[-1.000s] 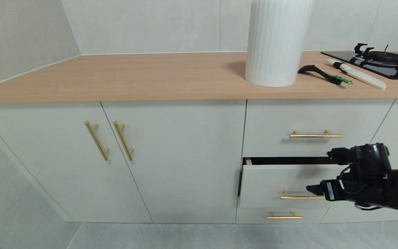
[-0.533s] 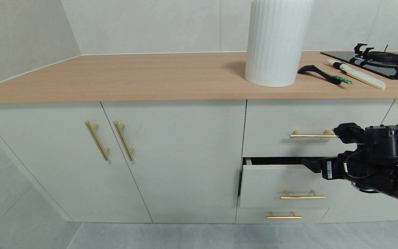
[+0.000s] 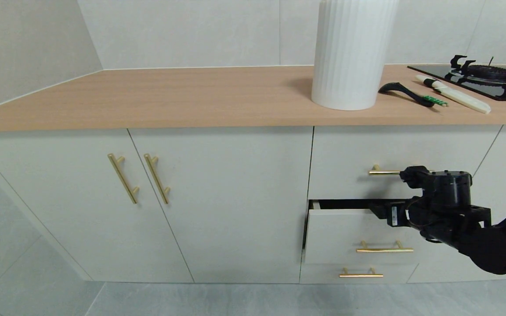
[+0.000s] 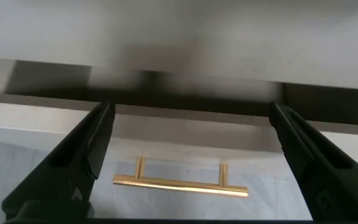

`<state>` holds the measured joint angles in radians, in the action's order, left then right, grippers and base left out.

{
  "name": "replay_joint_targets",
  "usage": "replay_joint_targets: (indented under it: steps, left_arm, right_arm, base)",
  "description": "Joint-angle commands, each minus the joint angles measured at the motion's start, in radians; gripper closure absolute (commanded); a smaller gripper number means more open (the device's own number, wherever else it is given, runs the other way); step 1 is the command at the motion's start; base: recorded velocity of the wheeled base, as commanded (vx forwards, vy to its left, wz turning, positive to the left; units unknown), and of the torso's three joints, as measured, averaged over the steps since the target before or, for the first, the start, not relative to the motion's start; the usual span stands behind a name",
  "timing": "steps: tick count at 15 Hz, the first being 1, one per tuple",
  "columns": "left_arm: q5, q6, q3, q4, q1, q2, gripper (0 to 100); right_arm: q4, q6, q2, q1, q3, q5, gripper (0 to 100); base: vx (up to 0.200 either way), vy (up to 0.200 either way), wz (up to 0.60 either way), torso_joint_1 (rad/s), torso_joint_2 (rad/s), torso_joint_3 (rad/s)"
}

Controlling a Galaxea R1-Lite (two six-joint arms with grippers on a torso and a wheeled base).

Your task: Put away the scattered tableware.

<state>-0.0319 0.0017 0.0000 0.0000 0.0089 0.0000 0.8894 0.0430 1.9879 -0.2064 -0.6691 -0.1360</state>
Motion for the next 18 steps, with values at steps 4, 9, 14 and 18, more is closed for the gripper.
replay_joint_targets:
  steps: [4, 9, 14, 18]
  left_arm:
    - [0.0, 0.0, 0.0, 0.0, 0.0, 0.0, 0]
    - [0.0, 0.0, 0.0, 0.0, 0.0, 0.0, 0]
    - [0.0, 0.0, 0.0, 0.0, 0.0, 0.0, 0]
    - [0.0, 0.0, 0.0, 0.0, 0.0, 0.0, 0]
  right_arm:
    - [0.068, -0.002, 0.083, -0.001, -0.009, -0.004, 0]
    - [0.048, -0.003, 0.072, 0.001, -0.001, -0.008, 0]
    - [-0.124, -0.003, -0.026, -0.001, 0.002, 0.001, 0]
    - [-0.386, -0.006, -0.155, -0.002, -0.007, 0.041, 0]
  base:
    - [0.0, 0.0, 0.0, 0.0, 0.0, 0.0]
    - [0.0, 0.0, 0.0, 0.0, 0.0, 0.0]
    - [0.0, 0.0, 0.0, 0.0, 0.0, 0.0]
    - [0.0, 0.0, 0.0, 0.0, 0.0, 0.0]
